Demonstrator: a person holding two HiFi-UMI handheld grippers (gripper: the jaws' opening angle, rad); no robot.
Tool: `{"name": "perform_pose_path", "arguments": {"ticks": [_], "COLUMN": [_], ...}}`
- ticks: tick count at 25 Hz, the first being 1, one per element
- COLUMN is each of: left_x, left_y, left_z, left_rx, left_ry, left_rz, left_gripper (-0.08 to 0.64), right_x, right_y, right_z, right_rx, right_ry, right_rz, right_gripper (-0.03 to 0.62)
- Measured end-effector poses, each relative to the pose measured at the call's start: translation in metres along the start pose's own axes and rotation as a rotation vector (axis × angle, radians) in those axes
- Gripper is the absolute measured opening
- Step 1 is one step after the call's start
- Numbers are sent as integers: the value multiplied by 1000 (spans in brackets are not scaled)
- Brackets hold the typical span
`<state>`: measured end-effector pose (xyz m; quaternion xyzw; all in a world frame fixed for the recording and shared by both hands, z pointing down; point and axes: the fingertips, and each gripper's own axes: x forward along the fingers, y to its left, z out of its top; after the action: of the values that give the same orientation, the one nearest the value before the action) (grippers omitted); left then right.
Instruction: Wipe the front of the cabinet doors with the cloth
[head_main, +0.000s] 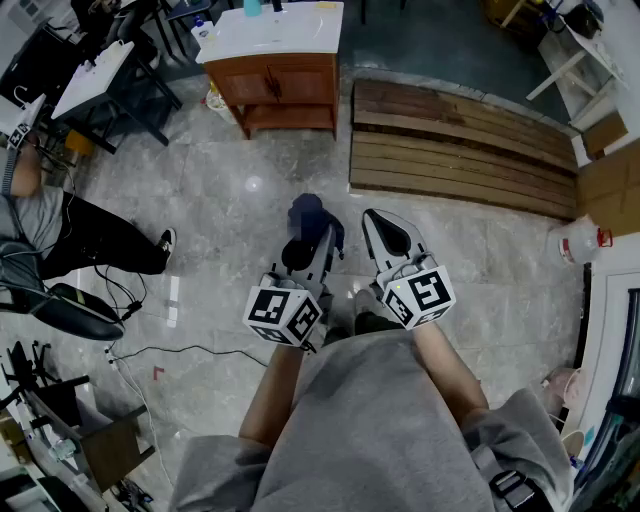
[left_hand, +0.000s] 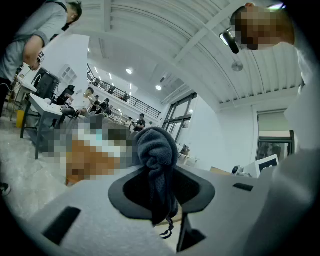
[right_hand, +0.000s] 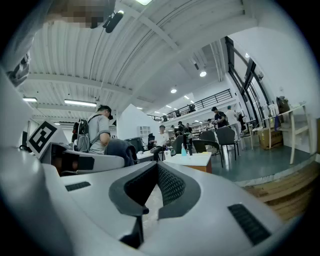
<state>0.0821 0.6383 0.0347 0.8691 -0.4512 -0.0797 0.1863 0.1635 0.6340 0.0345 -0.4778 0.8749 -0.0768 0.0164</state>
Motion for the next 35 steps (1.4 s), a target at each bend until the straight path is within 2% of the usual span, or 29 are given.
{"name": "perform_pose_path", "arguments": {"ticks": [4, 10, 21, 29, 35], "left_x": [20, 51, 105, 121, 139], "left_y": [-11, -31, -54, -41, -23], "left_z": [-9, -14, -15, -19, -18], "left_rx": [-4, 67, 97, 104, 103], "left_ry": [10, 32, 41, 67, 71], "left_rz": [-6, -15, -5, 19, 9], "left_gripper": [104, 106, 106, 106, 106], "right_x": [-7, -10, -11, 2, 25], "right_y": [-25, -60, -116, -132, -143], "right_z": [-2, 3, 12, 4, -3], "right_rx": [12, 31, 68, 105, 107], "right_ry": [-7, -25, -56, -50, -47], "right_rz": [-17, -22, 1, 0, -10], "right_gripper": [9, 9, 9, 9, 9]}}
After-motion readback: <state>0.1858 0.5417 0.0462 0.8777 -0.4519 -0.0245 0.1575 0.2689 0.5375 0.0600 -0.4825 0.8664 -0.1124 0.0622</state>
